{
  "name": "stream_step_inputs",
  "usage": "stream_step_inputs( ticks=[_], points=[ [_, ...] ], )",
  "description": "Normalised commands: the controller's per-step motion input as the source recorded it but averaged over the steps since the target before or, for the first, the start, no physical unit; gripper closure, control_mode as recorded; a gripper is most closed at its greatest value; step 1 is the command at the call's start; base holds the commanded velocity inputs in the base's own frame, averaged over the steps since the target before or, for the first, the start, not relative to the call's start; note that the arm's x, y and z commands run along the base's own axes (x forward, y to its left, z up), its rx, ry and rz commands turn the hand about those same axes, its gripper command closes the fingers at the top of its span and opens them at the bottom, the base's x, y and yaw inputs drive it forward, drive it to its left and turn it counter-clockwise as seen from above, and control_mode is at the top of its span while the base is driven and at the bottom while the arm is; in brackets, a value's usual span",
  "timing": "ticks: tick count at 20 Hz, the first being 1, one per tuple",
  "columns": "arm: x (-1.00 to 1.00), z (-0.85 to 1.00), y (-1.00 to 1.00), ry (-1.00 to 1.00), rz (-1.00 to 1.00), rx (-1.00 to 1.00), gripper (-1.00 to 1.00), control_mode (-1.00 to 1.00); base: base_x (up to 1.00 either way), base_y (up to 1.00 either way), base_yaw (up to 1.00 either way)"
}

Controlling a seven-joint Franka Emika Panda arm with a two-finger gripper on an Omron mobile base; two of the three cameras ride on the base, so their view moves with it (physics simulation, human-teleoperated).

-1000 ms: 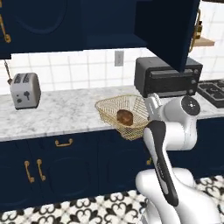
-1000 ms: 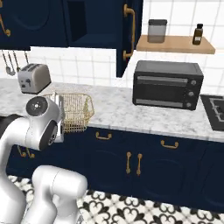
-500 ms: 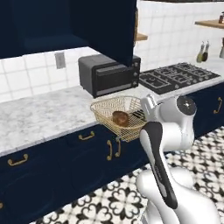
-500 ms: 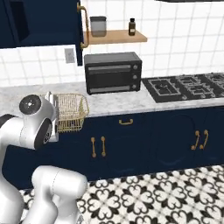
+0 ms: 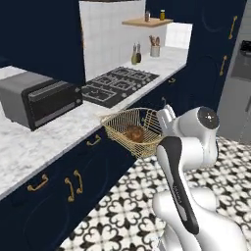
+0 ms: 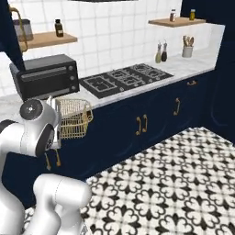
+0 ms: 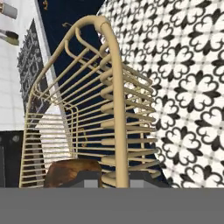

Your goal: Open the cabinet, pick up the bread from the cabinet and place it in the basket. Then move the basket to the dining counter.

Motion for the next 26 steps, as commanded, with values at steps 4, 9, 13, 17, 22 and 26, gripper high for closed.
stream_step_inputs(
  ticks=[4,9,13,17,22,26],
  points=[
    [0.00,0.00,0.00,0.00,0.00,0.00,1.00,1.00,0.16,-0.12,-0.77],
    [0.00,0.00,0.00,0.00,0.00,0.00,1.00,1.00,0.24,-0.15,-0.75],
    [0.00,0.00,0.00,0.00,0.00,0.00,1.00,1.00,0.37,-0.17,-0.70],
    [0.00,0.00,0.00,0.00,0.00,0.00,1.00,1.00,0.18,-0.16,-0.76],
    [0.00,0.00,0.00,0.00,0.00,0.00,1.00,1.00,0.11,-0.09,-0.81],
    [0.00,0.00,0.00,0.00,0.00,0.00,1.00,1.00,0.08,-0.02,-0.83]
  ],
)
